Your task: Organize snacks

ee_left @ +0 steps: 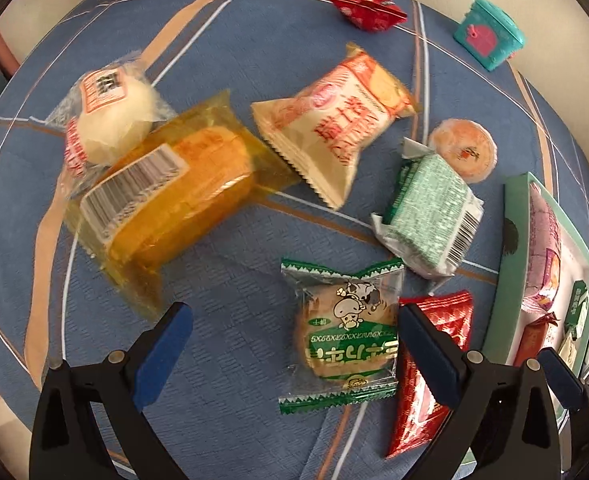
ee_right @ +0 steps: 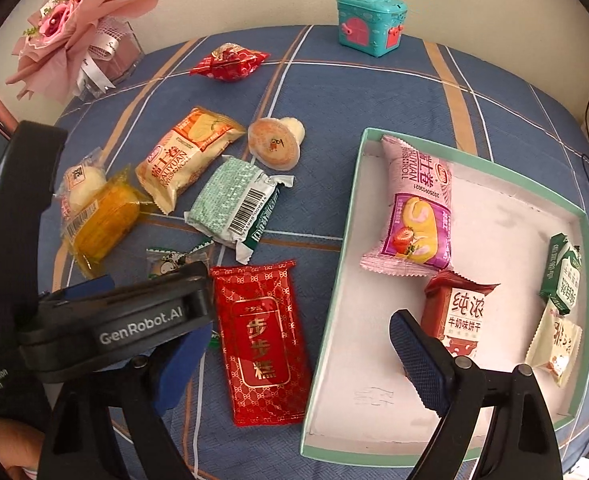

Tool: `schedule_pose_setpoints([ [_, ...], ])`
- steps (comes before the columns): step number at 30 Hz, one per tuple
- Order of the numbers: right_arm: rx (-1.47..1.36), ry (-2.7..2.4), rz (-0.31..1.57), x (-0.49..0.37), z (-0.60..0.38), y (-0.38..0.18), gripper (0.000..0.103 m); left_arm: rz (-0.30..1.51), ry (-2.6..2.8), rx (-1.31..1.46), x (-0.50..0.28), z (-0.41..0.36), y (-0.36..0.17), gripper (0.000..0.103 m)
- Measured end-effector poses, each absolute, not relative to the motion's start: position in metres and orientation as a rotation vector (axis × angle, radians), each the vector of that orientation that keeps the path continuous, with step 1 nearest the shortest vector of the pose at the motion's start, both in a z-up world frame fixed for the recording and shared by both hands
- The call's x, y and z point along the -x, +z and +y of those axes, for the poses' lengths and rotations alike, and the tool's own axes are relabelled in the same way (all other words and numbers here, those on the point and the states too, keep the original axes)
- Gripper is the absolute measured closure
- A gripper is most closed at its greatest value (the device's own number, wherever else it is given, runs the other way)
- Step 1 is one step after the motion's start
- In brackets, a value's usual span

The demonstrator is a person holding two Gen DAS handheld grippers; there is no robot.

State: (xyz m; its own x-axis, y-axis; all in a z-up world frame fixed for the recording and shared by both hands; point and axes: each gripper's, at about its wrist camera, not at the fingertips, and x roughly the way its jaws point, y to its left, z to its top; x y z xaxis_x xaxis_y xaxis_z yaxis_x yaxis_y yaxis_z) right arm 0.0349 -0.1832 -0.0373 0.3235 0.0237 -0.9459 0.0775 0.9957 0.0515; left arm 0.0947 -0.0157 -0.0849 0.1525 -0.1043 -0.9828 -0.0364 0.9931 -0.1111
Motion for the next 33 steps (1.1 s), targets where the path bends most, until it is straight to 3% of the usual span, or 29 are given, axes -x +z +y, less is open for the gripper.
schedule_pose_setpoints([
  [8, -0.085, -0.018, 1.244, -0.036, -0.175, -0.039, 0.011, 1.407, 0.031, 0.157, -0.089, 0.02, -0.084, 0.001],
  [10, -0.083, -0.012, 1.236, -0.036, -0.172, -0.037, 0.017, 1.398, 0.048, 0.164, -0.087, 0.029, -0.082, 0.001],
  [14, -0.088, 0.016, 1.217, -0.039, -0.164, -0.035, 0.019, 1.381, 0.05, 0.177, -0.086, 0.039, -0.075, 0.001],
  [16, -0.091, 0.036, 1.208, -0.04, -0.161, -0.033, 0.026, 1.377, 0.05, 0.179, -0.087, 0.041, -0.074, 0.001],
  [20, -0.07, 0.06, 1.213, -0.044, -0.151, -0.038, 0.029, 1.386, 0.046, 0.18, -0.088, 0.035, -0.076, 0.001],
  [23, -0.055, 0.059, 1.233, -0.047, -0.146, -0.045, 0.038, 1.396, 0.037, 0.186, -0.085, 0.033, -0.078, 0.001],
  [33, -0.039, 0.024, 1.28, -0.05, -0.146, -0.063, 0.038, 1.395, 0.03, 0.169, -0.084, 0.017, -0.082, 0.001],
])
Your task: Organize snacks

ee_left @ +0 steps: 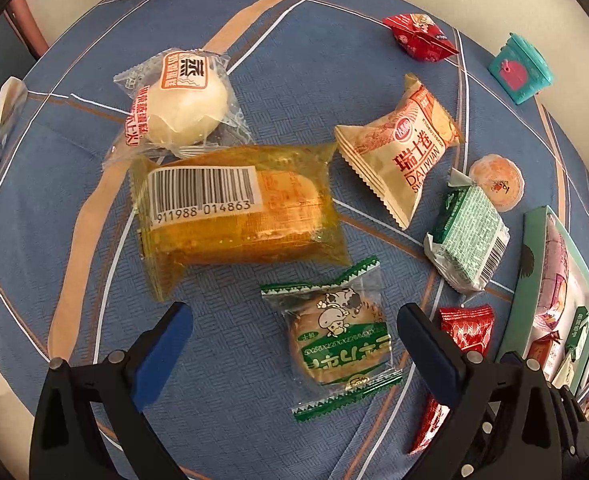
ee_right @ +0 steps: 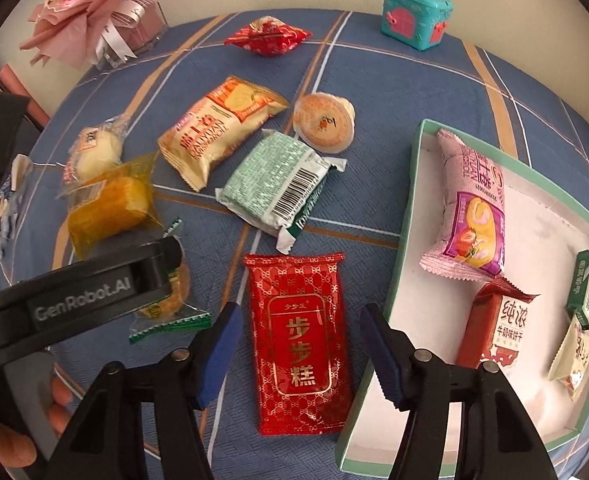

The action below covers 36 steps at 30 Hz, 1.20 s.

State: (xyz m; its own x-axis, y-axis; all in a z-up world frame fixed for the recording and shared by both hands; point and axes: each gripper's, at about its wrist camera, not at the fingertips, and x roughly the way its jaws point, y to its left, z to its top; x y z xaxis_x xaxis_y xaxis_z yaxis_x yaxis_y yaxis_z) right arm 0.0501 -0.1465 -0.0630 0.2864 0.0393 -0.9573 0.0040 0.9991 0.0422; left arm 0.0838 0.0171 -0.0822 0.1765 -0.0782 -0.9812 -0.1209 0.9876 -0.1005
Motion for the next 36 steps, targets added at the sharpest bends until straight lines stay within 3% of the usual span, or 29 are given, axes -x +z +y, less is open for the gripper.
schedule_pose_setpoints([
  [29, -0.133, 0.076, 1.311, -0.05, -0.151, -0.073, 0.041, 1.407, 0.029, 0.187, -0.085, 0.01, -0.085, 0.002],
  [32, -0.144, 0.082, 1.318, -0.049, -0.151, -0.074, 0.04, 1.407, 0.023, 0.197, -0.085, 0.009, -0.085, 0.004],
  [36, -0.153, 0.077, 1.3, -0.049, -0.153, -0.07, 0.041, 1.406, 0.015, 0.196, -0.084, 0.007, -0.084, 0.015],
])
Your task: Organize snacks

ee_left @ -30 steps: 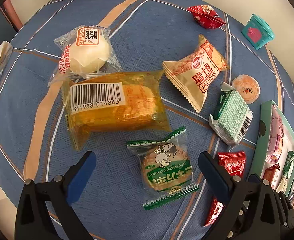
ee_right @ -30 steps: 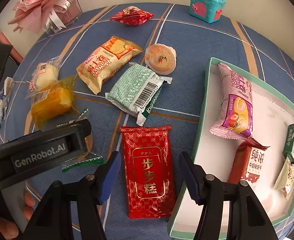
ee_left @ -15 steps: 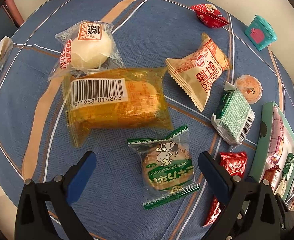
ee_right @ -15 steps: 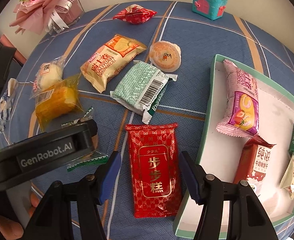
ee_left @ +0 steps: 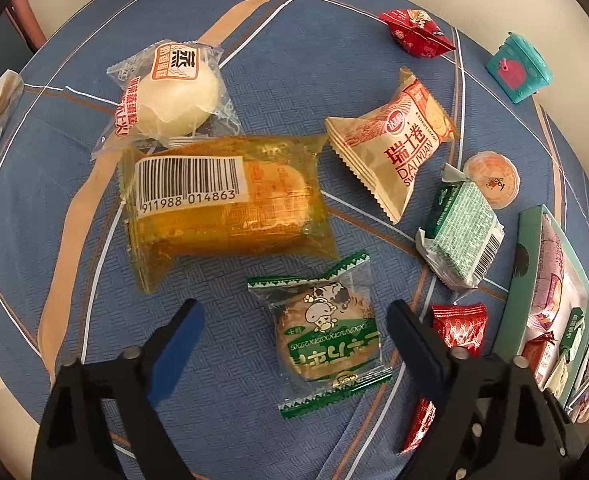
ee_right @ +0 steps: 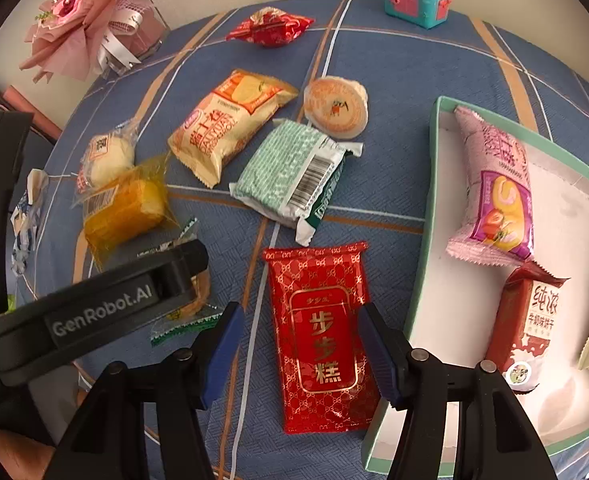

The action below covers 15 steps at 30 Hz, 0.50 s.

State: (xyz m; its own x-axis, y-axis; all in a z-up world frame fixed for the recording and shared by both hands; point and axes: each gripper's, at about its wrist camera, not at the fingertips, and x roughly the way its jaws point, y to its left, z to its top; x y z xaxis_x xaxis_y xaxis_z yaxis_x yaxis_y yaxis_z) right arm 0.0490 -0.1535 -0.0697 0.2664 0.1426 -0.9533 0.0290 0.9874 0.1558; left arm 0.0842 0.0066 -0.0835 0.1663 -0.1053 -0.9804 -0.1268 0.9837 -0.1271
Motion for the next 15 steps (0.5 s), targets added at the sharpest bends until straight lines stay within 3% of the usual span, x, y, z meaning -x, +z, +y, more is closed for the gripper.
schedule_pose_setpoints([
  [9, -0.047, 0.036, 1.285, -0.049, -0.143, -0.07, 0.044, 1.409, -0.017, 0.181, -0.083, -0.007, -0.084, 0.034],
  [15, -0.076, 0.039, 1.33, -0.051, -0.142, -0.08, 0.044, 1.41, -0.023, 0.17, -0.082, -0.015, -0.087, 0.039],
])
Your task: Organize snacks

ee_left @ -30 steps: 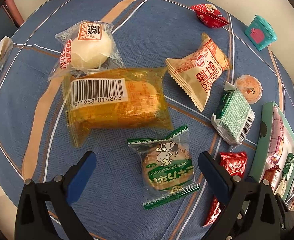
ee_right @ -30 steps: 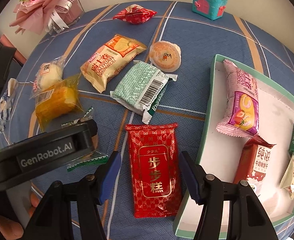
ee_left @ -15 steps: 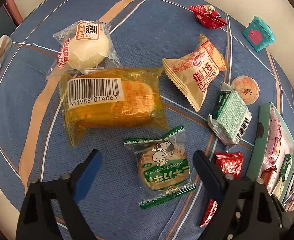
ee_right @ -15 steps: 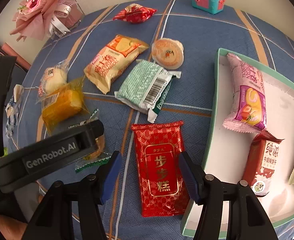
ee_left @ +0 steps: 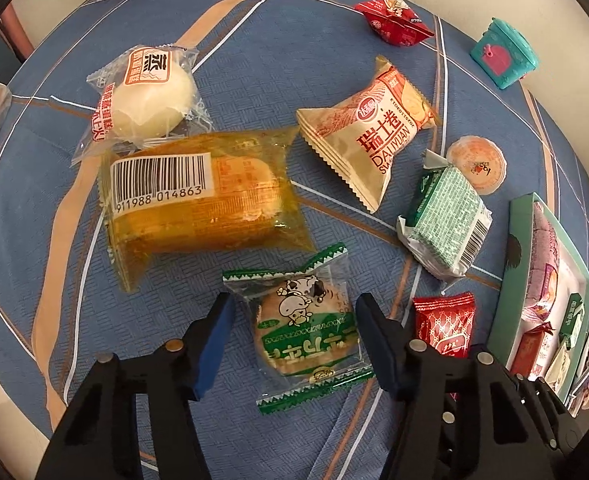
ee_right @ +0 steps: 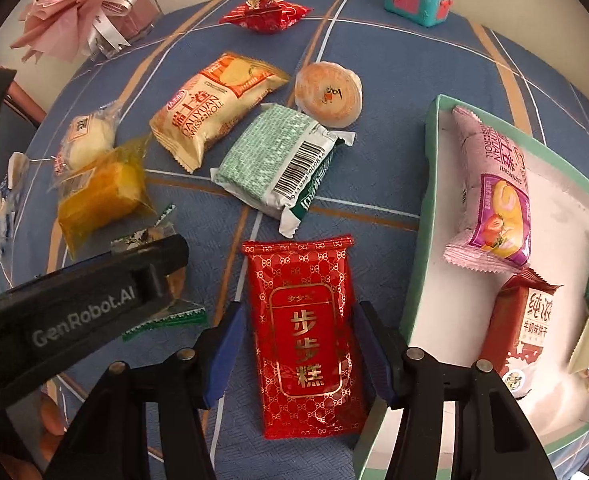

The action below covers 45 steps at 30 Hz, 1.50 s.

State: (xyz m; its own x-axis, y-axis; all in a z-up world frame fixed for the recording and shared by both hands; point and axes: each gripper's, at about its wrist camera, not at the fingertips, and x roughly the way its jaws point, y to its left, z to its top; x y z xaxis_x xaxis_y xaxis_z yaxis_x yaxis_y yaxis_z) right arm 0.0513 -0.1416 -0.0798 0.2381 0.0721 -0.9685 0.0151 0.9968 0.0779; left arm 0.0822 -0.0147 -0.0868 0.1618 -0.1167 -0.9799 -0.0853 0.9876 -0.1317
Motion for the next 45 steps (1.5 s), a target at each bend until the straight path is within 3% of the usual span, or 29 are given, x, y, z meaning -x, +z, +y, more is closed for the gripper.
schedule_pose_setpoints([
  [8, -0.047, 0.031, 1.339, -0.046, -0.142, -0.081, 0.051, 1.415, -0.02, 0.159, -0.083, -0.015, -0.092, 0.039],
  [12, -0.02, 0.026, 1.335, -0.046, -0.133, -0.084, 0.054, 1.411, -0.019, 0.158, -0.083, -0.015, -0.091, 0.049],
  [17, -0.026, 0.025, 1.328, -0.046, -0.133, -0.083, 0.055, 1.406, -0.018, 0.157, -0.083, -0.016, -0.089, 0.051],
  [45, -0.1, 0.023, 1.129, -0.032, -0.162, -0.003, 0.057, 1.185, -0.017, 0.17, -0.079, 0.0, -0.008, 0.051],
])
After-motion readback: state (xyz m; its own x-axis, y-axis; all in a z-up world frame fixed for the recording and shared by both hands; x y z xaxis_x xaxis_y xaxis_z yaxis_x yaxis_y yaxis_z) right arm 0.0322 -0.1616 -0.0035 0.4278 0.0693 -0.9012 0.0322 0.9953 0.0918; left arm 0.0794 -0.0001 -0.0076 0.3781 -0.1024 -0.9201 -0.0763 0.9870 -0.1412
